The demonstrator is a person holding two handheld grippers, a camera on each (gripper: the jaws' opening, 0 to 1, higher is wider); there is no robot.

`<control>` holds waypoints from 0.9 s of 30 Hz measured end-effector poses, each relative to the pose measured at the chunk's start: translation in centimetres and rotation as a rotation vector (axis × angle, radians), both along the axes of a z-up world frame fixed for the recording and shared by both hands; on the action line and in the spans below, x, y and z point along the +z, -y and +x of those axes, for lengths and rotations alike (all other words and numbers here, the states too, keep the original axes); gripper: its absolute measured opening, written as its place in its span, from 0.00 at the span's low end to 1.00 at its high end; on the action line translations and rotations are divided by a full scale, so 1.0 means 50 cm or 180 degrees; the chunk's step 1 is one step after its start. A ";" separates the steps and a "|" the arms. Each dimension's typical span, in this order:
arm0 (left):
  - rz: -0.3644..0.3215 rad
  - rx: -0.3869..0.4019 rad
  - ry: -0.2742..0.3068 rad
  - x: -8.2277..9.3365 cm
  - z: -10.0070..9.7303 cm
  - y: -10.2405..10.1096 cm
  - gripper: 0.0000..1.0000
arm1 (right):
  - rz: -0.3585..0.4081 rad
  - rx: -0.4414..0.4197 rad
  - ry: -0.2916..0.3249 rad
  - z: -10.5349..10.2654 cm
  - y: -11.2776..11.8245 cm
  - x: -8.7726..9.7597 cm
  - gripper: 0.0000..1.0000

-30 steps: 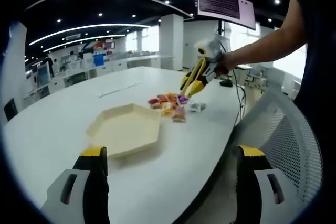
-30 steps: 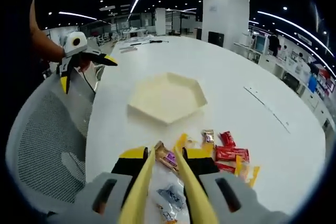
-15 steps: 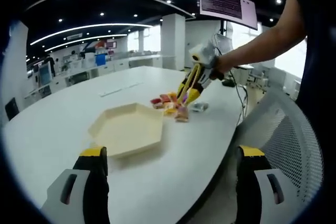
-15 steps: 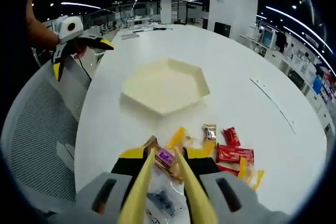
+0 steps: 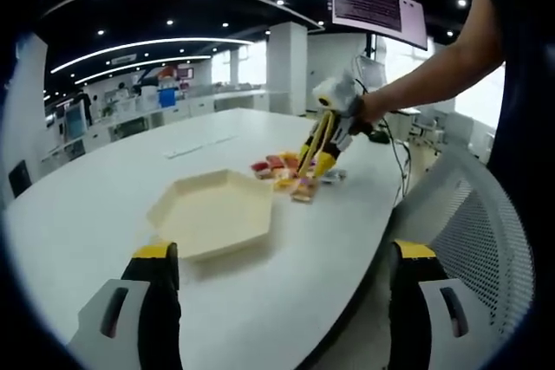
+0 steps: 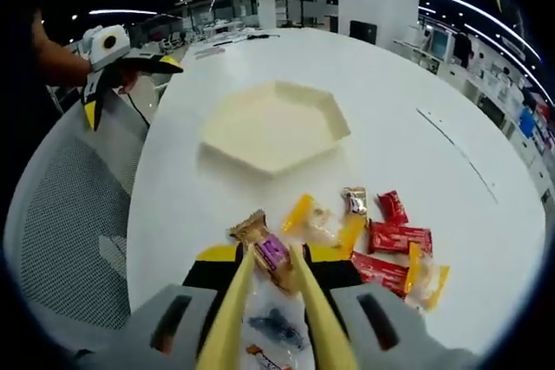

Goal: Place the target food into the container with the food tongs after gripping and lifting it, then release it inside without dropping or visibly crushing the food.

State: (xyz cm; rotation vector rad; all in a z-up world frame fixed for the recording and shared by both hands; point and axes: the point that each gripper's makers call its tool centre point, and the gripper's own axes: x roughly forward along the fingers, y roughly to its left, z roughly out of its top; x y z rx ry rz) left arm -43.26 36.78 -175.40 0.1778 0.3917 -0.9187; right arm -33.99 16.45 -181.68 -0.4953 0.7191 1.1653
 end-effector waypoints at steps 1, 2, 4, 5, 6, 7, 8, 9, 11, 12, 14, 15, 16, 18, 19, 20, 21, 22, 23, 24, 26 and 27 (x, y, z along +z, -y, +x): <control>0.0002 -0.0003 -0.0002 0.000 0.000 0.000 0.97 | -0.0031 0.0057 0.0026 -0.003 0.000 -0.001 0.26; 0.0002 -0.0006 -0.0002 0.000 0.000 0.000 0.97 | -0.0052 0.0080 0.0030 -0.005 -0.001 -0.002 0.26; 0.0010 -0.0010 -0.0011 -0.002 -0.001 0.000 0.97 | -0.0107 0.0138 0.0052 -0.010 -0.003 -0.005 0.27; 0.0011 -0.0012 -0.0016 -0.003 -0.001 0.001 0.97 | -0.0122 0.0152 0.0052 -0.010 -0.004 -0.007 0.27; 0.0014 -0.0014 -0.0015 -0.003 -0.001 0.001 0.97 | -0.0137 0.0159 0.0036 -0.012 -0.007 -0.010 0.27; 0.0016 -0.0015 -0.0016 -0.004 -0.001 0.001 0.97 | -0.0150 0.0172 0.0035 -0.012 -0.007 -0.013 0.27; 0.0019 -0.0015 -0.0021 -0.004 -0.001 0.001 0.97 | -0.0180 0.0212 0.0064 -0.011 -0.010 -0.016 0.27; 0.0022 -0.0014 -0.0021 -0.005 -0.001 0.000 0.97 | -0.0195 0.0238 0.0090 -0.010 -0.012 -0.017 0.27; 0.0020 -0.0009 -0.0028 -0.004 -0.001 0.000 0.97 | -0.0197 0.0258 0.0078 -0.003 -0.016 -0.020 0.27; 0.0023 -0.0007 -0.0031 -0.005 0.000 0.000 0.97 | -0.0184 0.0254 0.0071 0.002 -0.019 -0.019 0.27; 0.0029 -0.0005 -0.0038 -0.007 0.000 -0.001 0.96 | -0.0192 0.0236 0.0093 0.015 -0.024 -0.017 0.27; 0.0030 -0.0005 -0.0039 -0.007 0.000 -0.001 0.96 | -0.0197 0.0232 0.0109 0.023 -0.026 -0.018 0.27; 0.0032 0.0000 -0.0036 -0.007 0.001 -0.001 0.96 | -0.0188 0.0223 0.0090 0.024 -0.027 -0.019 0.27; 0.0036 0.0012 -0.0037 -0.007 0.002 -0.003 0.96 | -0.0172 0.0219 0.0084 0.024 -0.032 -0.019 0.28; 0.0031 0.0019 -0.0041 -0.007 0.002 -0.003 0.96 | -0.0171 0.0220 0.0086 0.025 -0.033 -0.020 0.28; 0.0029 0.0028 -0.0038 -0.007 0.003 -0.004 0.96 | -0.0171 0.0226 0.0088 0.026 -0.035 -0.020 0.28; 0.0029 0.0031 -0.0039 -0.007 0.004 -0.004 0.96 | -0.0171 0.0230 0.0092 0.027 -0.036 -0.021 0.27; 0.0032 0.0031 -0.0042 -0.008 0.004 -0.004 0.96 | -0.0196 0.0228 0.0105 0.028 -0.035 -0.022 0.27; 0.0036 0.0029 -0.0040 -0.008 0.003 -0.004 0.96 | -0.0222 0.0245 0.0133 0.028 -0.036 -0.022 0.27; 0.0037 0.0028 -0.0038 -0.008 0.003 -0.004 0.96 | -0.0250 0.0258 0.0160 0.028 -0.035 -0.024 0.27; 0.0035 0.0031 -0.0037 -0.007 0.004 -0.004 0.95 | -0.0323 0.0232 0.0224 0.031 -0.031 -0.028 0.26; 0.0035 0.0034 -0.0039 -0.007 0.004 -0.005 0.95 | -0.0324 0.0145 0.0192 0.032 -0.030 -0.027 0.25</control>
